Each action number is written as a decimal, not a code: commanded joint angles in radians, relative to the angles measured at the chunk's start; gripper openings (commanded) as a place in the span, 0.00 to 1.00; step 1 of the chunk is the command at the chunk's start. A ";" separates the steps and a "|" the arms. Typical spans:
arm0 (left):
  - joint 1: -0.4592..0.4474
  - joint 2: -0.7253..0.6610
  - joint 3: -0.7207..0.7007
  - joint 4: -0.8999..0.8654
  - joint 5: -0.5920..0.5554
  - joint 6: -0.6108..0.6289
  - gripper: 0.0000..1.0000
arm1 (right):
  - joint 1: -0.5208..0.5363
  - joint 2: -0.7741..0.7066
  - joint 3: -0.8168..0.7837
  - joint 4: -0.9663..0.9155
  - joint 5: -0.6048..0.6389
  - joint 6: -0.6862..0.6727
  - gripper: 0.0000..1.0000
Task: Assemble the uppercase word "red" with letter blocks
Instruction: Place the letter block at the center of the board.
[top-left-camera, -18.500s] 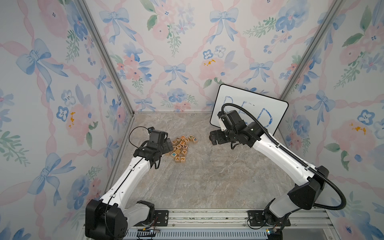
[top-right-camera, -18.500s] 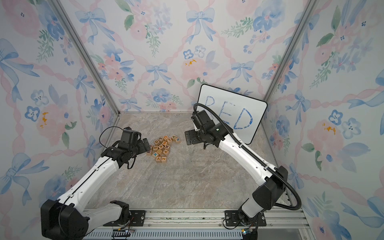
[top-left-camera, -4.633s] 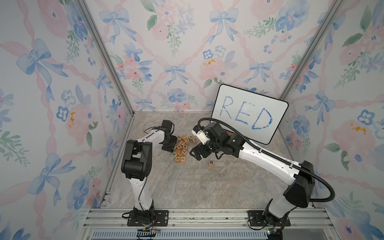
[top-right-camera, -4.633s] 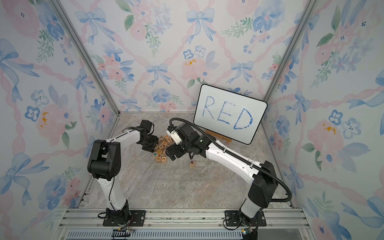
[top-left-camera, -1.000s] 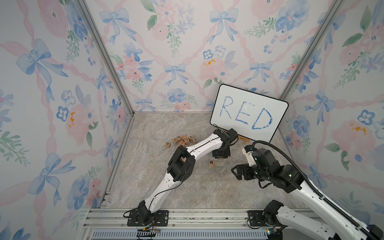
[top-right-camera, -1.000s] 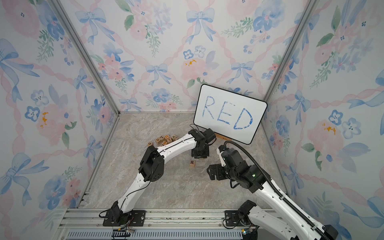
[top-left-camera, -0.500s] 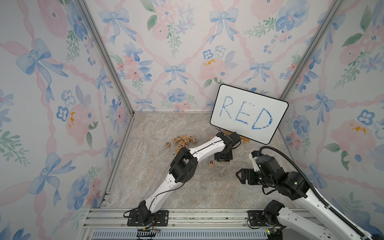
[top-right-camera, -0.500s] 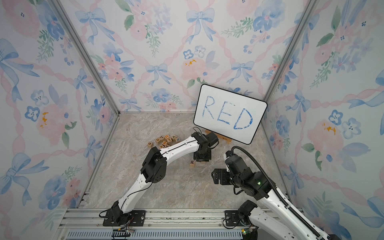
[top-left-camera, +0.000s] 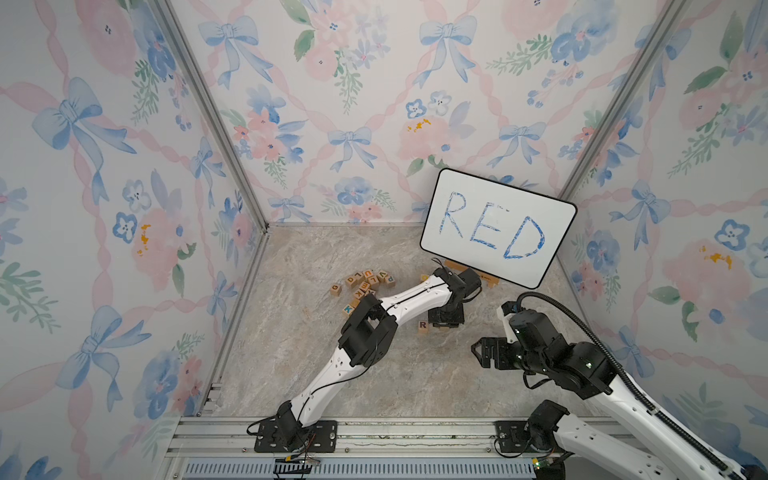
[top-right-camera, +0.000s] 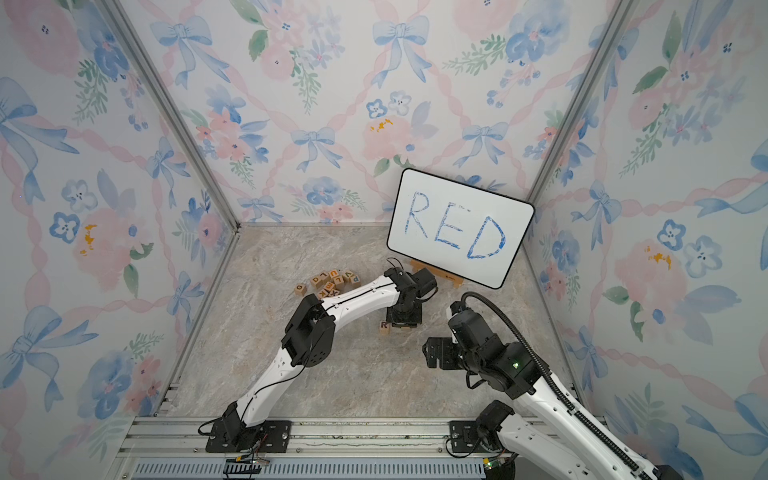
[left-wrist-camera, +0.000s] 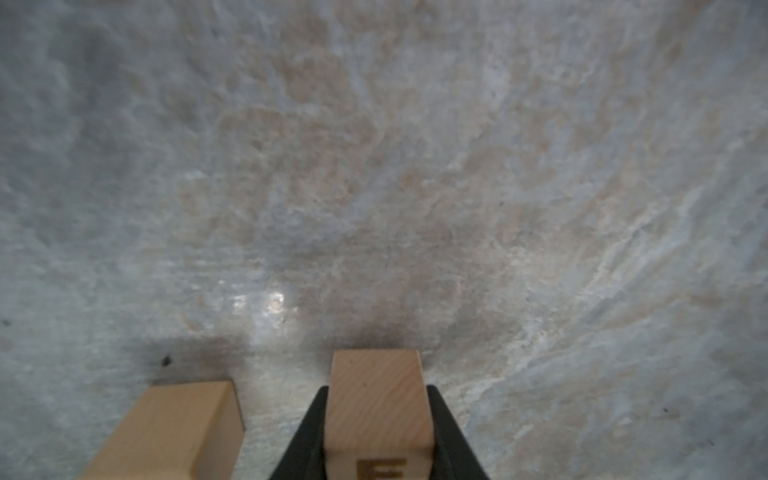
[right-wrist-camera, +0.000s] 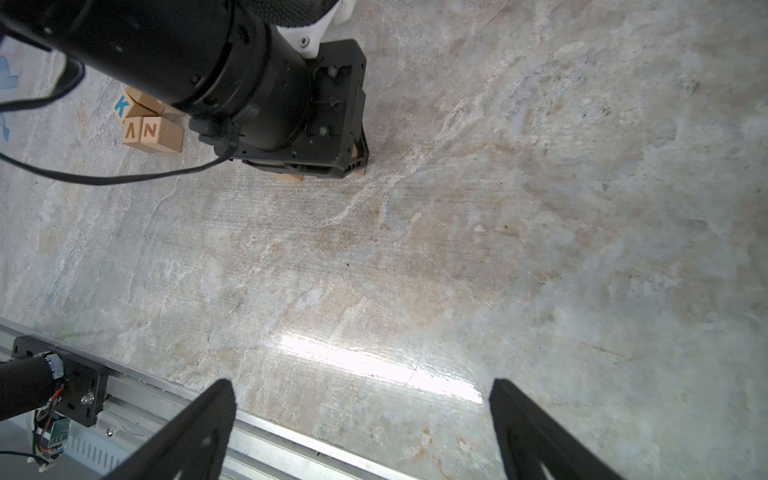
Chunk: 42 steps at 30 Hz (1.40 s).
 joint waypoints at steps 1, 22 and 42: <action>-0.009 0.007 -0.049 0.006 0.009 -0.004 0.24 | 0.007 0.000 -0.001 -0.016 0.013 0.000 0.97; 0.013 -0.012 -0.026 0.010 0.001 0.010 0.45 | 0.007 0.012 0.006 -0.008 0.019 -0.012 0.97; 0.144 -0.075 0.058 0.009 -0.047 0.041 0.98 | -0.015 0.183 0.147 -0.044 0.031 -0.049 0.97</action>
